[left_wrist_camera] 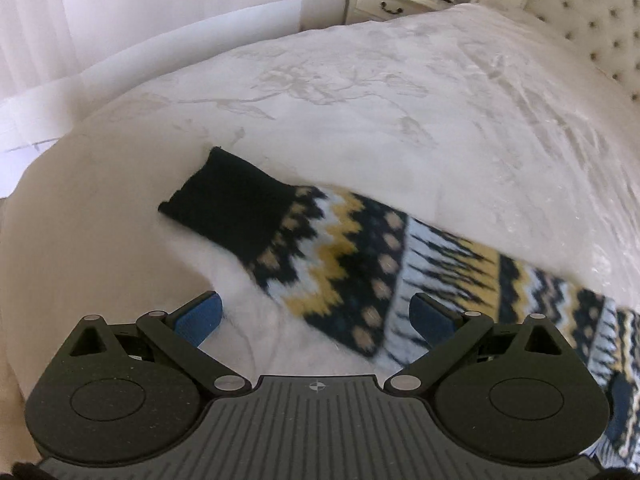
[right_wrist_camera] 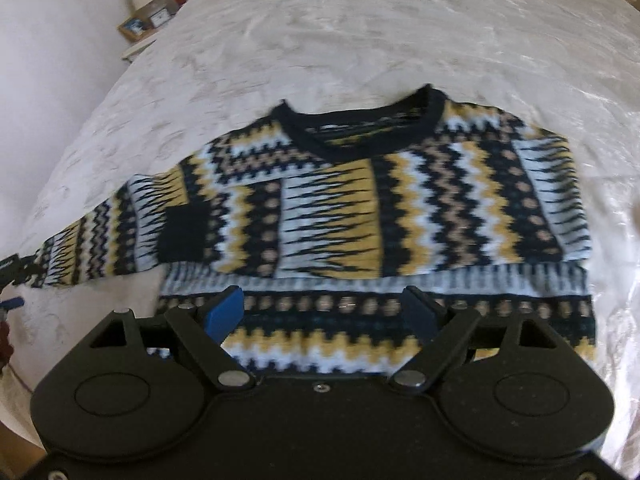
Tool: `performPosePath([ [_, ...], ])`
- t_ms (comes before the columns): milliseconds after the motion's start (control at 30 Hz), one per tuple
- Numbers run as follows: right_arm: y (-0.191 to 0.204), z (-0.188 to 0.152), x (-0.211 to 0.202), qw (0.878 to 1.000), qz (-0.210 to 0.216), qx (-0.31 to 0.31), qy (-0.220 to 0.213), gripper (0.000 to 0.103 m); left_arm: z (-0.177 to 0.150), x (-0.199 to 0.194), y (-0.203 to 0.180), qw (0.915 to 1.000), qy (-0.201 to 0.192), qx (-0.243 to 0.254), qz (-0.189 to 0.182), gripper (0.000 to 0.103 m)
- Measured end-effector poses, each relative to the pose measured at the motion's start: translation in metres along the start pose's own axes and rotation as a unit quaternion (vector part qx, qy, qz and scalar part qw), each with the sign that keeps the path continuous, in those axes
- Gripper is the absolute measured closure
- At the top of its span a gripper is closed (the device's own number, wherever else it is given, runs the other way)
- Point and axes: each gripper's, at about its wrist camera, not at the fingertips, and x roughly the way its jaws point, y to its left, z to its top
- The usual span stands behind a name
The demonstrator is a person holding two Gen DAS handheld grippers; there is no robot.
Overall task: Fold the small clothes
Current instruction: 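Grasp the other sleeve's navy cuff with the left tool, then fold the held sleeve across the sweater body with the left tool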
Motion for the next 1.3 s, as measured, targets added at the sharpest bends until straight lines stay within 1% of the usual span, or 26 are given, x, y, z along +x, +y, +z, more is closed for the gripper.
performPosePath([
  [67, 0.006, 0.0, 0.0, 1.0, 0.001, -0.003, 0.003, 0.016, 0.004, 0.01, 0.002, 1.0, 0.008, -0.004, -0.001, 0.002],
  [233, 0.017, 0.0, 0.001, 1.0, -0.003, -0.007, 0.011, 0.016, 0.007, 0.028, 0.002, 0.9999, 0.015, 0.004, -0.002, 0.002],
  [367, 0.022, 0.0, 0.005, 1.0, -0.008, -0.007, 0.02, 0.016, 0.01, 0.037, 0.003, 0.9999, 0.011, 0.003, -0.005, 0.002],
  [533, 0.025, -0.001, 0.011, 0.999, -0.012, -0.003, 0.03, 0.016, 0.015, 0.043, 0.007, 0.9995, 0.007, -0.023, -0.018, 0.002],
  [600, 0.027, -0.002, 0.014, 0.999, -0.012, -0.004, 0.036, 0.016, 0.017, 0.041, 0.01, 0.999, 0.005, -0.038, -0.022, 0.014],
  [633, 0.027, -0.002, 0.016, 0.999, -0.011, -0.006, 0.038, 0.016, 0.019, 0.039, 0.011, 0.9989, 0.001, -0.041, -0.024, 0.032],
  [667, 0.028, -0.002, 0.017, 0.999, -0.011, -0.007, 0.038, 0.016, 0.02, 0.037, 0.012, 0.9985, -0.006, -0.043, -0.032, 0.055],
  [700, 0.029, -0.002, 0.017, 0.999, -0.009, -0.008, 0.039, 0.016, 0.02, 0.034, 0.014, 0.9979, -0.012, -0.047, -0.043, 0.066],
  [733, 0.029, -0.002, 0.018, 0.999, -0.008, -0.009, 0.039, 0.016, 0.021, 0.031, 0.015, 0.997, -0.016, -0.054, -0.053, 0.081],
  [767, 0.029, -0.002, 0.019, 0.999, -0.006, -0.01, 0.04, 0.016, 0.022, 0.027, 0.015, 0.9966, -0.021, -0.058, -0.054, 0.088],
  [800, 0.029, -0.002, 0.02, 0.999, -0.004, -0.01, 0.04, 0.016, 0.023, 0.024, 0.013, 0.9966, -0.026, -0.056, -0.054, 0.088],
  [833, 0.03, -0.002, 0.02, 0.999, -0.003, -0.011, 0.04, 0.016, 0.025, 0.019, 0.01, 0.9967, -0.032, -0.051, -0.054, 0.091],
  [933, 0.027, -0.003, 0.02, 0.999, 0.003, -0.011, 0.041, 0.016, 0.027, -0.002, -0.004, 0.9961, -0.052, -0.034, -0.062, 0.092],
  [1033, 0.022, -0.006, 0.02, 0.999, 0.011, -0.011, 0.041, 0.016, 0.028, -0.031, -0.024, 0.9935, -0.074, -0.017, -0.085, 0.092],
  [1133, 0.014, -0.01, 0.019, 0.999, 0.018, -0.012, 0.043, 0.016, 0.027, -0.066, -0.054, 0.9885, -0.097, 0.015, -0.115, 0.092],
  [1233, 0.003, -0.015, 0.016, 0.999, 0.028, -0.01, 0.044, 0.016, 0.022, -0.102, -0.091, 0.9809, -0.117, 0.048, -0.147, 0.092],
  [1300, -0.007, -0.017, 0.013, 0.998, 0.035, -0.007, 0.043, 0.016, 0.016, -0.12, -0.117, 0.9773, -0.123, 0.06, -0.162, 0.092],
])
